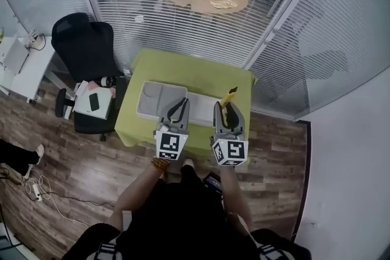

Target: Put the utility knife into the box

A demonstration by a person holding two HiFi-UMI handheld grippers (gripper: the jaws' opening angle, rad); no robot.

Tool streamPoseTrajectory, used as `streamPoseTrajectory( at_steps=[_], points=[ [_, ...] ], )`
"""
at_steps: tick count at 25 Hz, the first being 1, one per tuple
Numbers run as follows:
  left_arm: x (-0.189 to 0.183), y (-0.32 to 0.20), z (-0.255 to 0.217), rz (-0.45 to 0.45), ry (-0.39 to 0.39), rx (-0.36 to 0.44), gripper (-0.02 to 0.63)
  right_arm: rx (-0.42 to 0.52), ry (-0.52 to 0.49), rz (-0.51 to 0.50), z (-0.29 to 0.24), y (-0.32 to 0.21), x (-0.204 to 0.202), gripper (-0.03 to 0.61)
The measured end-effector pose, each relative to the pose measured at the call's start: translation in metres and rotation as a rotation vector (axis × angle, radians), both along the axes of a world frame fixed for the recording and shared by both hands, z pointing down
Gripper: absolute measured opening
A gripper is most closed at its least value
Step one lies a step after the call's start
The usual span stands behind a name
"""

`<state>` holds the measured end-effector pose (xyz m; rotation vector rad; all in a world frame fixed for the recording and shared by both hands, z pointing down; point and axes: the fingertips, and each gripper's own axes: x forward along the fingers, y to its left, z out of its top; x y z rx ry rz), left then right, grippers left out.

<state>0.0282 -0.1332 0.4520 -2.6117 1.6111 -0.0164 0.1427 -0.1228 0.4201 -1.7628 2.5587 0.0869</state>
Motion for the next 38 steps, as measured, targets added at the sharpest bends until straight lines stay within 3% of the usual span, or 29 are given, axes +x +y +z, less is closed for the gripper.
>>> streamPoseTrajectory(
  at_steps=[14, 22, 38],
  points=[
    [0.046, -0.049, 0.002, -0.096, -0.005, 0.002, 0.021, 0.000, 0.002, -0.099, 0.003, -0.068, 0.048, 0.109],
    [0.042, -0.070, 0.018, -0.114, -0.002, -0.032, 0.021, -0.021, 0.019, -0.111, 0.011, -0.092, 0.049, 0.109],
    [0.021, -0.126, 0.015, -0.082, 0.018, -0.010, 0.021, 0.000, 0.070, -0.106, 0.008, -0.141, 0.022, 0.109]
  ],
)
